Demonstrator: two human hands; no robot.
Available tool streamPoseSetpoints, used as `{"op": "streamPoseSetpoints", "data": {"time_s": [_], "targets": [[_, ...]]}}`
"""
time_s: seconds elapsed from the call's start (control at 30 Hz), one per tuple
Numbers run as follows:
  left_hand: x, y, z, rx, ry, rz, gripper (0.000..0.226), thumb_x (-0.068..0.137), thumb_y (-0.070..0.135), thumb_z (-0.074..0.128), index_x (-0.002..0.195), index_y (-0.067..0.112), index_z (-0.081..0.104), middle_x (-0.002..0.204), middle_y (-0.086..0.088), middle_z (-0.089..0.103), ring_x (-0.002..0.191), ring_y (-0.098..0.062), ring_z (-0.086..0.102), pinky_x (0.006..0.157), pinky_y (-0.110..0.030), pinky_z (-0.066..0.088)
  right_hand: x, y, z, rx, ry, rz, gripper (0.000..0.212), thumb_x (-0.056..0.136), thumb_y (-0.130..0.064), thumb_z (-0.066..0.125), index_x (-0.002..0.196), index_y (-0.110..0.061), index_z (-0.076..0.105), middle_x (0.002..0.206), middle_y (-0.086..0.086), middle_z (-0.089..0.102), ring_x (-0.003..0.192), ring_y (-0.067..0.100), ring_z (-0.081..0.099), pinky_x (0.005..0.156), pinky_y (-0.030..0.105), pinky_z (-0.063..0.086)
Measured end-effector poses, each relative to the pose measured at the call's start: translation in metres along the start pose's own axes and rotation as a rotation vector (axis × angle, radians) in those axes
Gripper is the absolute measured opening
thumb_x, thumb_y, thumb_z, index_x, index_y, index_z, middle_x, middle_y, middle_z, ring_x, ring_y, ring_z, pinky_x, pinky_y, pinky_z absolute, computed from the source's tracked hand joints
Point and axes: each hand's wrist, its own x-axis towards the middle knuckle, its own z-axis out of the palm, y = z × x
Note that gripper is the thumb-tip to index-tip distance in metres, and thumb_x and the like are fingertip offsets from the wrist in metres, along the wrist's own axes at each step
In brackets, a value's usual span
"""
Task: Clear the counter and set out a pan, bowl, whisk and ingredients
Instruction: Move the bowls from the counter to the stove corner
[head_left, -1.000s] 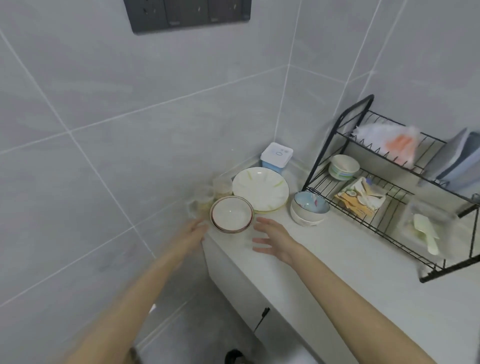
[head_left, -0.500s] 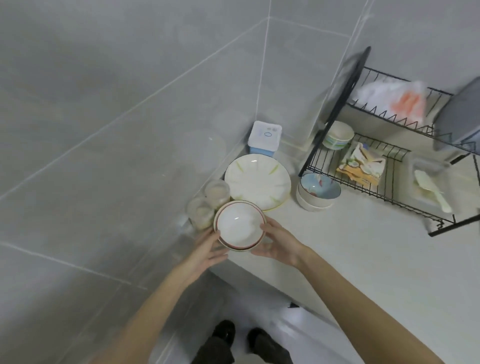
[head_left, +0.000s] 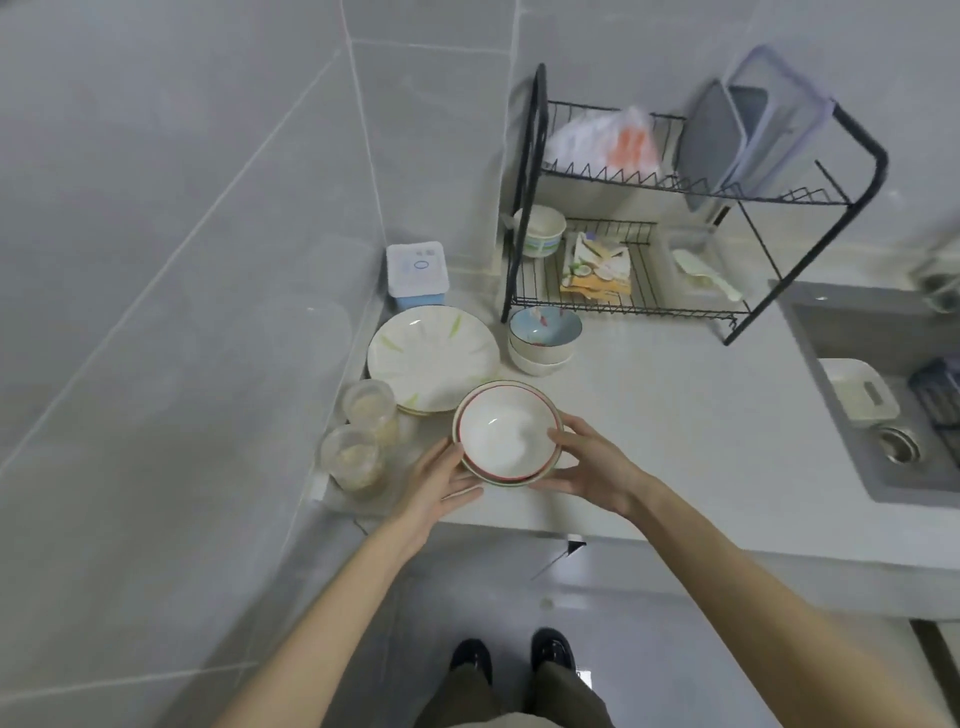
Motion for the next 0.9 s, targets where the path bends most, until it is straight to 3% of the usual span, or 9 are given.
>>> {"op": "streamPoseSetpoints", "data": {"time_s": [0.1, 0.2, 0.53, 0.67, 0.77, 0.9], "targets": [[0.008, 0.009, 0.025, 0.01, -0.037, -0.011, 0.044, 0.095, 0.023, 0.056, 0.136, 0.015, 0.044, 0.113, -0.013, 0.066, 0.087, -0.025, 0.069, 0.069, -0.03, 0.06, -0.023, -0.01, -0.017, 0.037, 0.059, -0.058, 0.037, 0.092, -0.012, 0.059, 0.128, -0.018, 0.054, 0.131, 0.012, 0.047, 0.092, 0.041, 0.069, 0.086, 0.053, 0.055], [0.013, 0.013, 0.056, 0.037, -0.104, -0.008, 0.054, 0.093, 0.022, 0.058, 0.141, 0.013, 0.036, 0.123, -0.019, 0.06, 0.09, -0.028, 0.068, 0.069, -0.031, 0.06, -0.049, -0.02, -0.04, 0.079, 0.127, -0.132, 0.035, 0.091, -0.012, 0.059, 0.125, -0.019, 0.055, 0.131, 0.012, 0.046, 0.094, 0.043, 0.067, 0.085, 0.053, 0.055], [-0.002, 0.014, 0.209, 0.248, -0.425, 0.072, 0.04, 0.092, 0.025, 0.059, 0.128, 0.011, 0.049, 0.104, -0.006, 0.068, 0.087, -0.025, 0.07, 0.073, -0.033, 0.06, -0.163, -0.036, -0.141, 0.231, 0.379, -0.35, 0.036, 0.092, -0.014, 0.057, 0.127, -0.018, 0.053, 0.117, 0.01, 0.047, 0.084, 0.039, 0.068, 0.075, 0.046, 0.058], [-0.027, -0.007, 0.289, 0.335, -0.551, 0.082, 0.033, 0.093, 0.025, 0.059, 0.122, 0.011, 0.053, 0.099, -0.008, 0.069, 0.083, -0.026, 0.071, 0.072, -0.033, 0.06, -0.222, -0.03, -0.2, 0.297, 0.474, -0.438, 0.038, 0.091, -0.013, 0.057, 0.128, -0.018, 0.053, 0.115, 0.009, 0.047, 0.084, 0.032, 0.068, 0.08, 0.049, 0.058], [-0.047, -0.028, 0.349, 0.381, -0.624, 0.078, 0.03, 0.092, 0.026, 0.059, 0.118, 0.012, 0.055, 0.097, -0.012, 0.068, 0.084, -0.028, 0.07, 0.071, -0.034, 0.06, -0.268, -0.024, -0.245, 0.331, 0.54, -0.464, 0.038, 0.092, -0.013, 0.057, 0.128, -0.019, 0.051, 0.12, 0.01, 0.044, 0.094, 0.038, 0.065, 0.083, 0.051, 0.056], [-0.085, -0.067, 0.438, 0.461, -0.745, 0.06, 0.027, 0.093, 0.027, 0.058, 0.117, 0.013, 0.054, 0.096, -0.014, 0.067, 0.087, -0.032, 0.07, 0.071, -0.035, 0.06, -0.341, -0.009, -0.31, 0.428, 0.629, -0.525, 0.038, 0.091, -0.014, 0.059, 0.127, -0.018, 0.05, 0.117, 0.011, 0.042, 0.091, 0.036, 0.066, 0.077, 0.049, 0.058]]}}
